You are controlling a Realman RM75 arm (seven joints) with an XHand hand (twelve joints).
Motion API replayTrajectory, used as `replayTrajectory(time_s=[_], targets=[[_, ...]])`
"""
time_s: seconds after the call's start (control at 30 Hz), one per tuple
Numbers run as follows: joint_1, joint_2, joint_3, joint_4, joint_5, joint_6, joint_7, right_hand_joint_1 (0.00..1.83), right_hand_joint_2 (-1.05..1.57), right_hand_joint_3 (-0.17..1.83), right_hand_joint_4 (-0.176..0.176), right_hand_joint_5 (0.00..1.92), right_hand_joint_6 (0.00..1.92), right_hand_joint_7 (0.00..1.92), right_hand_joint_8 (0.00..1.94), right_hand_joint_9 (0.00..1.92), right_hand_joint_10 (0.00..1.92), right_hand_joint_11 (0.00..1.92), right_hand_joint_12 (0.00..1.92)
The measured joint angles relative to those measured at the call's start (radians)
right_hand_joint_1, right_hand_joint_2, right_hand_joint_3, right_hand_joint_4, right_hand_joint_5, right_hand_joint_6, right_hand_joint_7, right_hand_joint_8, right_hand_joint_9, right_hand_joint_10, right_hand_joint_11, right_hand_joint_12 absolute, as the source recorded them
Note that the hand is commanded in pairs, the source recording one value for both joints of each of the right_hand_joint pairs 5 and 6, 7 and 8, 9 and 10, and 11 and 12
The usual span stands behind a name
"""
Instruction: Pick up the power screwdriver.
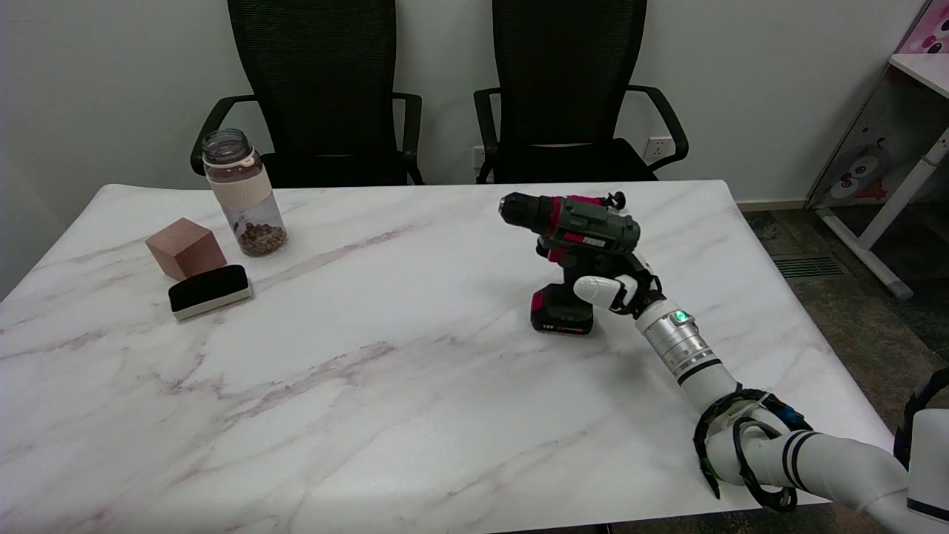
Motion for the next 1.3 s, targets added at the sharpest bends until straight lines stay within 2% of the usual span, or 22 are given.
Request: replayTrajectory(time_s=[1.3], targets=[[-0.015, 0.013, 0.029, -0.014, -0.002, 0.032, 0.007, 1.18, -0.12, 0.82, 0.176, 0.36, 0.36, 0.36, 0.36, 0.58, 0.58, 0.55, 0.55]])
